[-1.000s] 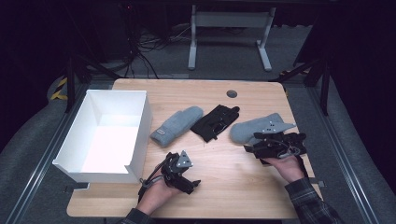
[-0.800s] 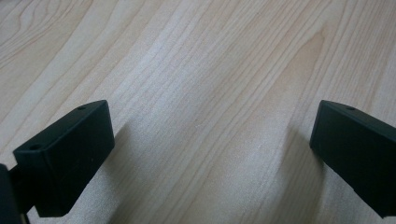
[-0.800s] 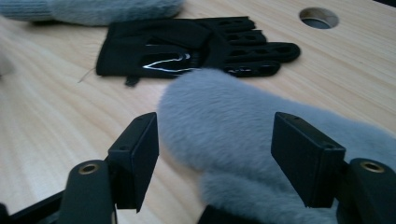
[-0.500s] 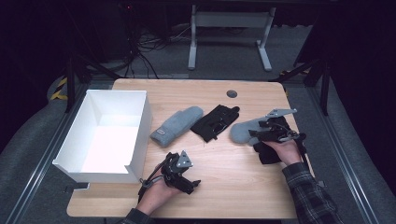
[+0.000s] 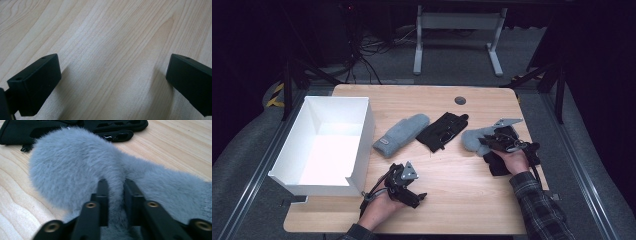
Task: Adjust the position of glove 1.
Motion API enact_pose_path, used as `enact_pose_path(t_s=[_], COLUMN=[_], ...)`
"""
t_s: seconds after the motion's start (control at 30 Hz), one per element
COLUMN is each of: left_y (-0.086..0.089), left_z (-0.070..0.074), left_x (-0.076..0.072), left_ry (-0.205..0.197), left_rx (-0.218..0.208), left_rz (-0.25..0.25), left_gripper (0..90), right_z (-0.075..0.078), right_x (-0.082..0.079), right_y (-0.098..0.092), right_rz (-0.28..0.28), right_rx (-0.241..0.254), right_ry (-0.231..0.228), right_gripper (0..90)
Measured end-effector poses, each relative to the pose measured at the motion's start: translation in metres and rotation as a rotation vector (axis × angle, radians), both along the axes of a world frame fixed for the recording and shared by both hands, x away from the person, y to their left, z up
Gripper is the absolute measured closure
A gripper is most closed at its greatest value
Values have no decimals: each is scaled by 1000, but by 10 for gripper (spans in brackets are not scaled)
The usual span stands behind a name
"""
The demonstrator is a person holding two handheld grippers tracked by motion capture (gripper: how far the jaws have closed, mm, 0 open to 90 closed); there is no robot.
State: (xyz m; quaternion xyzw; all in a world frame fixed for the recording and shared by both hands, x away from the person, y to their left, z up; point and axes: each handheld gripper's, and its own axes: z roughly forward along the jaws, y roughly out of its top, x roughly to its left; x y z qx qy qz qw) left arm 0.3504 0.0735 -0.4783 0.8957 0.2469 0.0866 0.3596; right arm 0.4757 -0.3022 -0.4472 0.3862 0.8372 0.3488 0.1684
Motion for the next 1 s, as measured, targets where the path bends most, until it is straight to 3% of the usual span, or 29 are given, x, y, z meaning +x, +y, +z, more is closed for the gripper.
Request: enact_pose_path(t_s=[0.2, 0.4, 0.6, 0.8, 1.0], left_y=[0, 0, 0, 0, 0], left_z=[0, 0, 0, 0, 0], left_x=[0, -1, -1, -1, -1], left_ry=[0, 0, -1, -3, -3], left_rx=[0, 2, 1, 0, 2], left_rz=[1, 6, 5, 7, 9], left_gripper=[2, 2, 2, 2, 2], right_z=[2, 13, 29, 41, 46], right_x=[0, -5, -15, -31, -44], right_y=[-2, 2, 17, 36, 55], right_rz=[23, 59, 128, 199, 265], right_rx=[11, 30, 43, 66, 77], right_ry=[-15, -47, -71, -66, -61], right_gripper=[840, 845, 846, 847, 847])
